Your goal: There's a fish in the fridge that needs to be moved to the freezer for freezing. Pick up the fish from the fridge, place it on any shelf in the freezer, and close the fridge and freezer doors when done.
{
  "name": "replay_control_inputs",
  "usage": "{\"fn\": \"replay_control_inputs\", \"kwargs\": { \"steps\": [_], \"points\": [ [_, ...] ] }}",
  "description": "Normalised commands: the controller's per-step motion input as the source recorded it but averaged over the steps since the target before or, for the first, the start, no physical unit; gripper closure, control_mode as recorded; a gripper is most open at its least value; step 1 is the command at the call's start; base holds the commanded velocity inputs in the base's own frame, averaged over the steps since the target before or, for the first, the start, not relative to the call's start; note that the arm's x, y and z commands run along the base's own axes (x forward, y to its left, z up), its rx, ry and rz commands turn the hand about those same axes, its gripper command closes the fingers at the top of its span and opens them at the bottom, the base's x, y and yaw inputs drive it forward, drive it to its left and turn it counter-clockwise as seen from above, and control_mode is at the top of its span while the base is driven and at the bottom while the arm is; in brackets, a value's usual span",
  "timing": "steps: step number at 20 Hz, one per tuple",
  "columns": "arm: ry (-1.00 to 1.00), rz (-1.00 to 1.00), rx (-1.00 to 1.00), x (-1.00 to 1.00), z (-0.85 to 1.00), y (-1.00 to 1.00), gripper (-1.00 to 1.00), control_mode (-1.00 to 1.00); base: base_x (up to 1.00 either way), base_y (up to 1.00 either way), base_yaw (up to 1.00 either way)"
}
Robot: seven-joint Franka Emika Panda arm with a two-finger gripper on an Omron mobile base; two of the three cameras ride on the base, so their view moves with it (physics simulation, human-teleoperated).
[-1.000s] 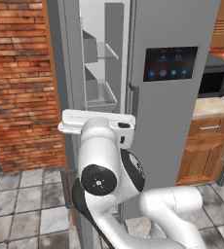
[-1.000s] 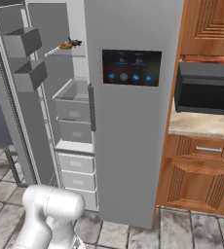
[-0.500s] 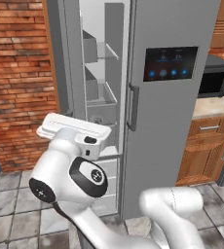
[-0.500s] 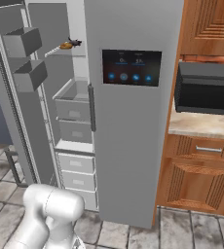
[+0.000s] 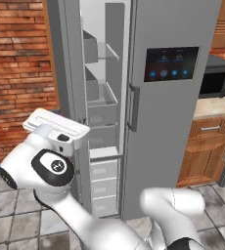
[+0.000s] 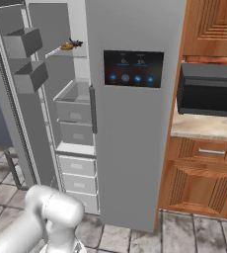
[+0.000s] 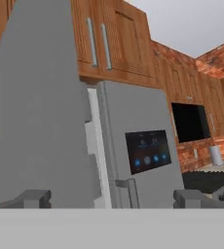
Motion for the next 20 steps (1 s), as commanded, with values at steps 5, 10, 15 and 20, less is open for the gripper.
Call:
{"fn": "replay_control_inputs", "kwargs": {
  "steps": [5,10,15,20],
  "points": [
    [0.0,-0.17,-0.01,0.46,-0.2,0.27,-1.0,-1.0,0.0,0.0,0.0],
    [0.0,-0.11,0.0,0.61,-0.27,0.0,-1.0,-1.0,0.0,0.0,0.0],
    [0.01,-0.09,0.0,0.44,-0.45,0.07,-1.0,-1.0,0.0,0.0,0.0],
    [0.04,-0.06,0.0,0.28,-0.54,0.12,-1.0,-1.0,0.0,0.0,0.0]
  ]
}}
